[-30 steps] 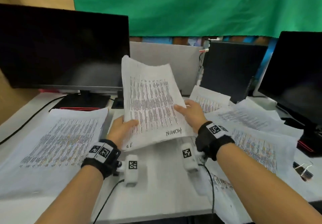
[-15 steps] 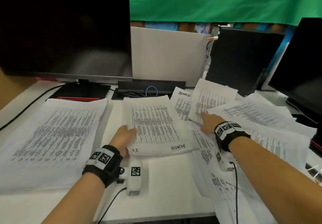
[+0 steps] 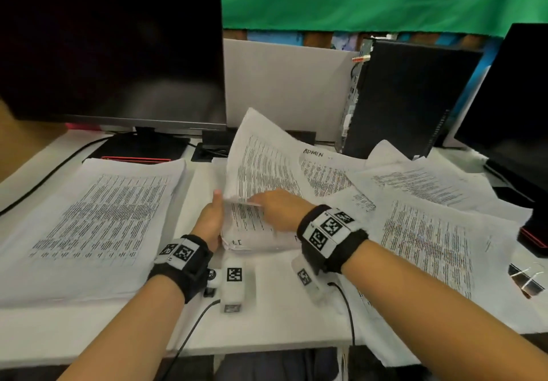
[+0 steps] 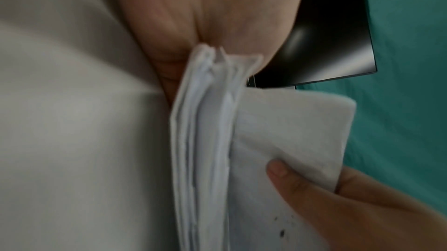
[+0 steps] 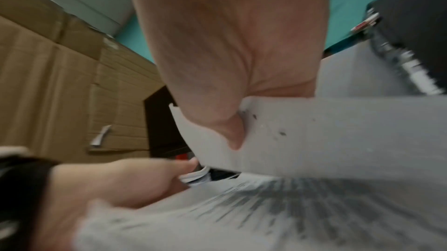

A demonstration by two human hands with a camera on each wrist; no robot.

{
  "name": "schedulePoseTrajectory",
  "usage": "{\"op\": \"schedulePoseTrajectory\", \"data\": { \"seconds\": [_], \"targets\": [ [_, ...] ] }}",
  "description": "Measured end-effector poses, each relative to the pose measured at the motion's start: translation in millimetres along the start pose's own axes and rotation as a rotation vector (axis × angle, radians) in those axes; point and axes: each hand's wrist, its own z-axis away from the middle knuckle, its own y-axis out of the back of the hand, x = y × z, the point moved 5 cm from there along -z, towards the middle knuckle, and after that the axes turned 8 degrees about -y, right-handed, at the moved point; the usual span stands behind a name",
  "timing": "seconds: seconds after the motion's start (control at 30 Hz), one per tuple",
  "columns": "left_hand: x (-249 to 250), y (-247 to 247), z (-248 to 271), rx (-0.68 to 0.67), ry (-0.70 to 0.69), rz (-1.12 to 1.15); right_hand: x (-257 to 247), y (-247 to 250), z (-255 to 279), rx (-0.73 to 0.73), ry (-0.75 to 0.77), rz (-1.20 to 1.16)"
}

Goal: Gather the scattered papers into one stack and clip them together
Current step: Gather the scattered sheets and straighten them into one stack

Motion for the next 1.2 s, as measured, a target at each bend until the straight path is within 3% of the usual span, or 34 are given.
{"op": "schedulePoseTrajectory", "data": {
  "seconds": [0.1,0.23,0.33,0.4,0.47,0.57,0.63,0.8,0.93,1.0,1.13,1.2],
  "targets": [
    [-10.4,2.8,-10.1,-0.038,0.074,0.045,-16.6,-18.3,5.5,-0.144,0.020,0.087],
    [1.6,-3.4,5.9,-0.092,0.100,-0.025,-4.4,-1.3,22.1,-0.312,0.025,-0.009],
    [5.5,-6.2,13.2,-0.089,0.109,-0.004,28.3,28.8,44.0,-0.212,-0.112,-0.159],
    [3.0,-3.3,5.1,-0.044,0.063,-0.096,58.4,39.4,69.5,-0.198,-0.287,0.001],
    [2.0,-1.8,2.0,0.011,0.018,-0.227,88.0,35.7,96.4,-0.316,-0.435,0.298],
    [7.0,-4.2,13.6,0.018,-0.030,-0.233,115.9,5.4,120.9,-0.543,-0.526,0.492],
    [7.6,-4.8,18.9,0.018,-0.074,-0.217,123.1,-13.4,128.1,-0.593,-0.539,0.537],
    [14.4,-15.2,28.3,0.003,-0.149,-0.233,124.3,-33.6,125.5,-0.423,-0.491,0.369],
    [16.7,-22.4,25.2,-0.033,-0.125,-0.300,119.3,-36.8,121.6,-0.247,-0.459,0.348],
    [9.0,-21.6,20.1,-0.054,-0.064,-0.321,122.1,-11.1,118.0,-0.171,-0.448,0.299],
    [0.0,-15.9,19.4,-0.074,-0.008,-0.329,113.9,89.5,109.9,0.335,-0.473,0.194],
    [-3.3,-14.7,14.3,-0.058,-0.020,-0.364,93.3,117.0,105.3,0.468,-0.403,0.077]
  ]
}}
